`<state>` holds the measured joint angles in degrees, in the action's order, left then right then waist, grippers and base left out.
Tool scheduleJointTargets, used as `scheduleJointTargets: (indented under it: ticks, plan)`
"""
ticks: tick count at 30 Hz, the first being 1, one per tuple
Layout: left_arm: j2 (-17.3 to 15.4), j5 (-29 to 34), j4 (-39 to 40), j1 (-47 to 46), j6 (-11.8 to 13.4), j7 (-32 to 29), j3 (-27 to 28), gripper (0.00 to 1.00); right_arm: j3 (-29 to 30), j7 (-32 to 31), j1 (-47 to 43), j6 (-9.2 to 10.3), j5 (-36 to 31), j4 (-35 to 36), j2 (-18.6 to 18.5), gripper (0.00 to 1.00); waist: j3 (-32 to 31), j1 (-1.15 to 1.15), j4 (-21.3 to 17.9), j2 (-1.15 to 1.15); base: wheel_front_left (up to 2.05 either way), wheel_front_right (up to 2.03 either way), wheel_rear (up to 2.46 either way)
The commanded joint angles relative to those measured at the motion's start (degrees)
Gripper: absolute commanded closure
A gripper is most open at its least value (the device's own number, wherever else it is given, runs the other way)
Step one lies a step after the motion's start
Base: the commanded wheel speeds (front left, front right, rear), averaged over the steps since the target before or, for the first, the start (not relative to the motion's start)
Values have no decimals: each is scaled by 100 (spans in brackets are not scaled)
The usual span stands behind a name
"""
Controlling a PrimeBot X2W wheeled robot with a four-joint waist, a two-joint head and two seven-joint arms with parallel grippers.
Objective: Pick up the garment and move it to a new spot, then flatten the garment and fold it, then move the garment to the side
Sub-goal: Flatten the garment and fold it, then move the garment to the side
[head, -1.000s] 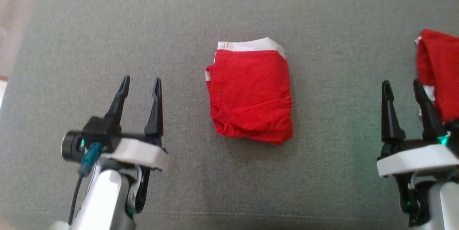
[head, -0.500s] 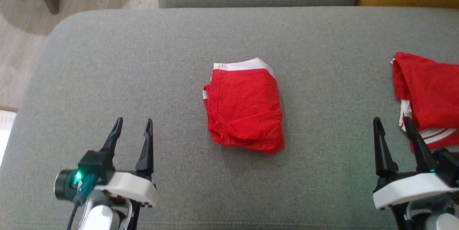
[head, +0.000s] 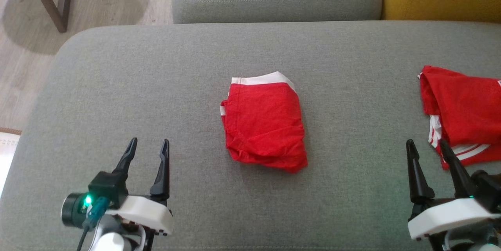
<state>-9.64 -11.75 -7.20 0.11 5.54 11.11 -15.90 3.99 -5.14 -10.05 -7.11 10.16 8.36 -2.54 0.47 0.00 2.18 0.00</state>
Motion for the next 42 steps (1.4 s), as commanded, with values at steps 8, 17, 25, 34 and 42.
scheduleJointTargets:
  ticks: [8,17,25,34,42]
  plan:
    - [-131,-50,269,-119,63,-41,163,0,-105,-24,127,-37,61,245,-34,0,-19,0,-40,0,0,0,0]
    - [-142,-73,284,-114,98,-61,128,0,-94,-54,117,-37,77,248,-34,0,-39,0,-52,0,0,0,0]
    - [-133,-61,315,-203,101,-54,43,0,-50,-78,135,-37,82,248,-34,0,39,0,27,0,0,0,0]
    - [-23,42,390,-719,35,90,-154,0,-222,-140,618,-37,13,-336,-34,0,501,0,534,0,0,0,0]
    - [194,123,287,-1190,-37,282,-344,0,-780,-76,1491,-37,116,-1429,-101,0,951,0,1098,0,0,0,0]
